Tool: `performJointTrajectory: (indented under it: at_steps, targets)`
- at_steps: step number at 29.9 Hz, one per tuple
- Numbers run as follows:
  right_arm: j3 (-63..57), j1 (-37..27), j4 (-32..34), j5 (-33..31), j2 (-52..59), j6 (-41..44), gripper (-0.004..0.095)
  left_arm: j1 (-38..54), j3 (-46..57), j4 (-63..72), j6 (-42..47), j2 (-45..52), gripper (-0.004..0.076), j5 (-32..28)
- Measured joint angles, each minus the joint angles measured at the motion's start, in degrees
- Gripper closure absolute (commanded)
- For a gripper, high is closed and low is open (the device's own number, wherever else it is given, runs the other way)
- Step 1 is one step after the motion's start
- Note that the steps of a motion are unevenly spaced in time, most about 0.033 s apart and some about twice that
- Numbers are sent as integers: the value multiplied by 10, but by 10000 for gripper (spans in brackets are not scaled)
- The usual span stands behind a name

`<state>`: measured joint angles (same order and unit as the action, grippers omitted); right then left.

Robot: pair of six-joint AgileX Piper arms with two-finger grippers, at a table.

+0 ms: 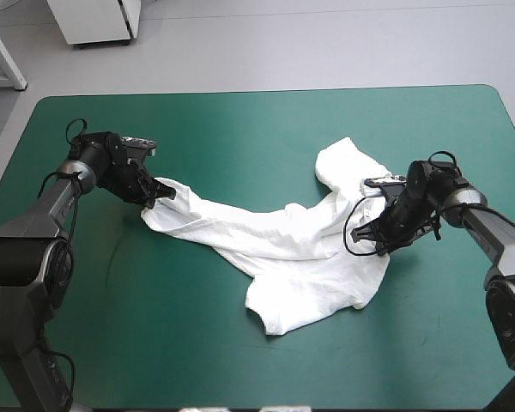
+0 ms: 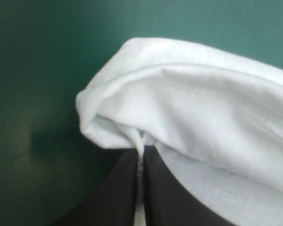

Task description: Fold the cloth

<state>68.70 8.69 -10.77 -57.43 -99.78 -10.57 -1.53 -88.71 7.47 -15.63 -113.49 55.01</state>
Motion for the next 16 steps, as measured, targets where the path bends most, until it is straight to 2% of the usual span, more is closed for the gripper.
performJointTrajectory:
  at_steps: [7, 16]
  targets:
    - [11, 0, 16, -15, 39, 0, 921, 0, 0, 2, -9, 64, 734, 41]
    - [93, 0, 23, -66, 127, 12, 921, 0, 0, 30, -20, 224, 734, 93]
